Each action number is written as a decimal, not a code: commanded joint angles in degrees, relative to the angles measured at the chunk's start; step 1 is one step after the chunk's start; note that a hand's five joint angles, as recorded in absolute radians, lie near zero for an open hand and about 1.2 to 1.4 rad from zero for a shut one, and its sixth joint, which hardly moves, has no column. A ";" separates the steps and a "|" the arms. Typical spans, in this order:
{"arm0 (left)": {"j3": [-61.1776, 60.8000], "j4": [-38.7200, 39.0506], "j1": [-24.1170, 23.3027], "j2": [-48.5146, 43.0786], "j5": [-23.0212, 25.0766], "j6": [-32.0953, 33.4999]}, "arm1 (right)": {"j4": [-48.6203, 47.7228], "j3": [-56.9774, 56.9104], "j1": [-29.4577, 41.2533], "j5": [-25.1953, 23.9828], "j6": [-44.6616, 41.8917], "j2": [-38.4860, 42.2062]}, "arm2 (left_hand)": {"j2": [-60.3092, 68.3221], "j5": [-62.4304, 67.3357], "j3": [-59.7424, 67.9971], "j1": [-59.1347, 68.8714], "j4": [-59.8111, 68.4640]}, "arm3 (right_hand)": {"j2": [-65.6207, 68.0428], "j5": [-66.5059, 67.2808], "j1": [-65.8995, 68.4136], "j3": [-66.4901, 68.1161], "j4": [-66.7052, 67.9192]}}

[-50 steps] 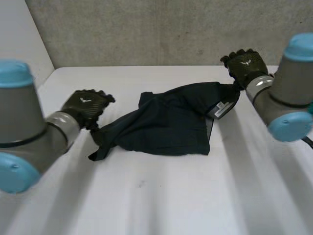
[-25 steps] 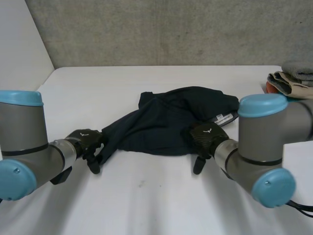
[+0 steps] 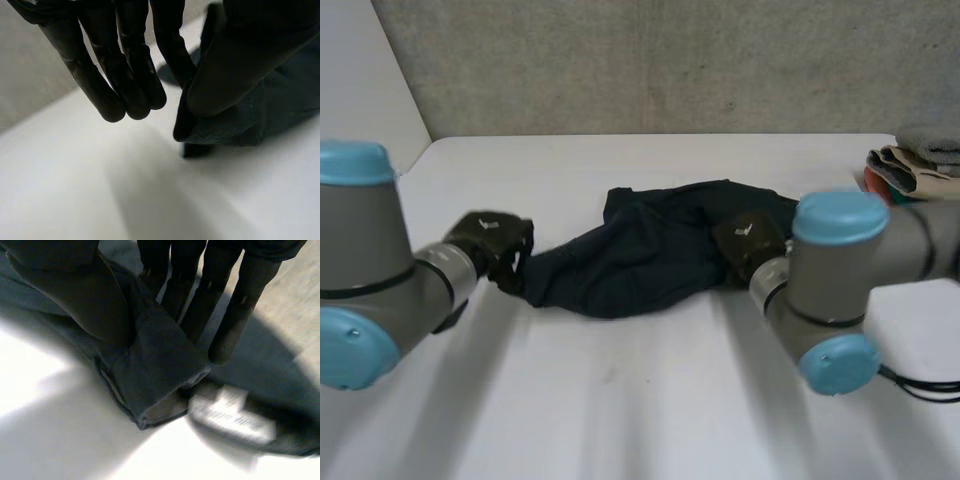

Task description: Fold the laundry.

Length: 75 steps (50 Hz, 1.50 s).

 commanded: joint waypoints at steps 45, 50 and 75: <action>29.12 21.94 -2.75 2.30 -6.77 2.05 | -17.73 -36.05 -6.85 -12.06 -4.40 0.06 | 11.73 12.99 12.06 14.32 11.61 | 12.99 12.54 17.64 12.33 11.65; 17.08 22.03 -3.01 3.89 -8.53 2.14 | -14.31 -29.91 -7.47 -13.46 -4.92 1.82 | 11.73 12.99 12.06 14.32 11.61 | 12.99 12.54 17.64 12.33 11.65; -15.19 -10.72 -5.48 13.11 -1.86 9.32 | 15.10 12.19 -7.90 -12.50 -18.27 -15.73 | 11.73 12.99 12.06 14.32 11.61 | 12.99 12.54 17.64 12.33 11.65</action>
